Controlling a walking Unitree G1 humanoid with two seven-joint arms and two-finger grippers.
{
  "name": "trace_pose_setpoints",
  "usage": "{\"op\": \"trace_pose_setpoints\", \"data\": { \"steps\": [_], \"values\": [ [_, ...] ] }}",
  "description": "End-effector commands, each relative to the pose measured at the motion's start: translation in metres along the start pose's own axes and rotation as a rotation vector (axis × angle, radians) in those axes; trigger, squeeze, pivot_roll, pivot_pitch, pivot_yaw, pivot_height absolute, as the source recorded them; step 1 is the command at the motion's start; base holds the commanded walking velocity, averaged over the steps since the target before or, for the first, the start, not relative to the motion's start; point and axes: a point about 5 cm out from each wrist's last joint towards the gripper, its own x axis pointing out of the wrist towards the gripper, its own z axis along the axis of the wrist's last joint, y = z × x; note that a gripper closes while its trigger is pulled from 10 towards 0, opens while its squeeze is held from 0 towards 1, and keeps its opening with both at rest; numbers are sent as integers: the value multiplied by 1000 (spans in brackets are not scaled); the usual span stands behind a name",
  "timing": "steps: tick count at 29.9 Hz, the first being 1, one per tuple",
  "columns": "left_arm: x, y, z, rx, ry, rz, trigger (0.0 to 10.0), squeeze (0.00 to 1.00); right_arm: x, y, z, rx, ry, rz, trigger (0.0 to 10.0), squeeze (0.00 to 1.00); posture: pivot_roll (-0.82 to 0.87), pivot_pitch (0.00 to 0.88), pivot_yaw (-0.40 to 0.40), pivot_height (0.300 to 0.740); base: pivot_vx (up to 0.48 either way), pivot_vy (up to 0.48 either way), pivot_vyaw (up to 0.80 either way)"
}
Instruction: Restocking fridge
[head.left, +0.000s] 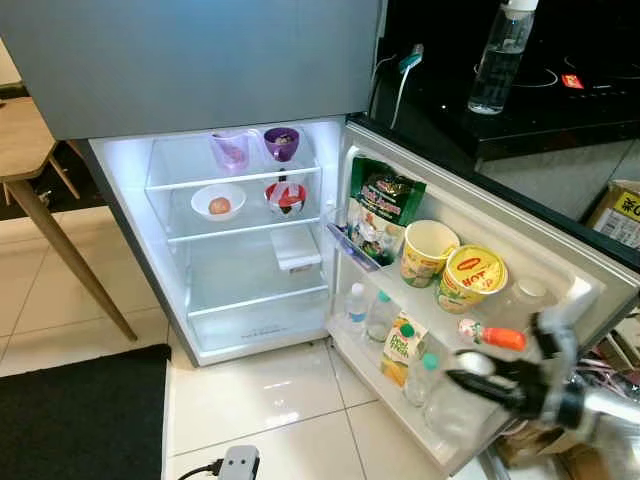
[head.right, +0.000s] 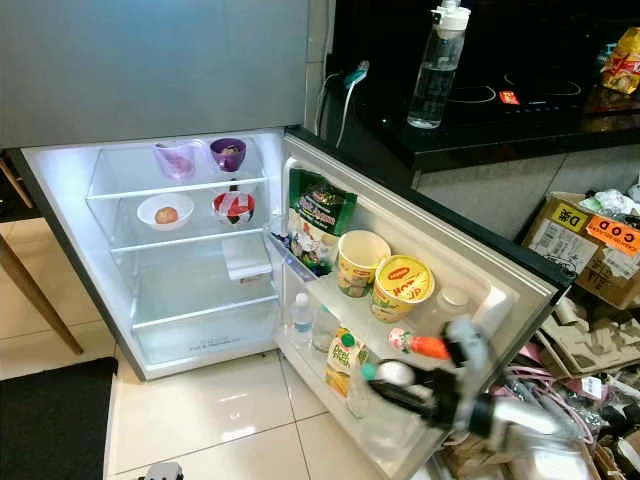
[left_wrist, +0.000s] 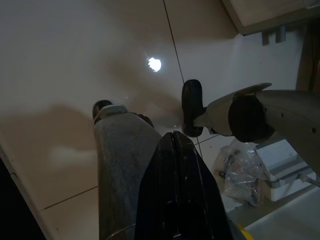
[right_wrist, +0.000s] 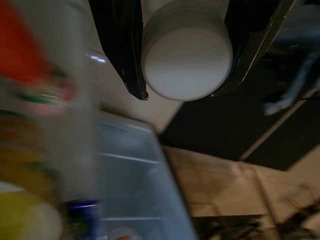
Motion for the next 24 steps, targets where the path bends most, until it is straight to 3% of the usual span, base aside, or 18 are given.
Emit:
{"op": "trace_pose_setpoints", "data": {
  "steps": [1, 4, 10, 17, 24],
  "values": [
    [-3, 4, -12, -2, 47, 9, 10000, 0, -4, -2, -5, 21, 22, -26, 10000, 0, -86, 0, -24, 740, 0, 0, 0],
    [-3, 4, -12, 1, 47, 8, 10000, 0, -18, -11, 0, -21, 61, -120, 10000, 0, -88, 0, -19, 740, 0, 0, 0],
    [-3, 4, -11, 5, 47, 3, 10000, 0, -25, -12, 2, -44, 129, -159, 10000, 0, -90, 0, -17, 740, 0, 0, 0],
    [-4, 6, -10, 7, 46, 7, 10000, 0, -27, -17, 7, -77, 151, -204, 10000, 0, -88, 0, -16, 740, 0, 0, 0],
    [-4, 6, -10, 9, 46, 6, 10000, 0, -23, -21, 23, -131, 105, -238, 10000, 0, -85, 0, -17, 740, 0, 0, 0]
  ]
}}
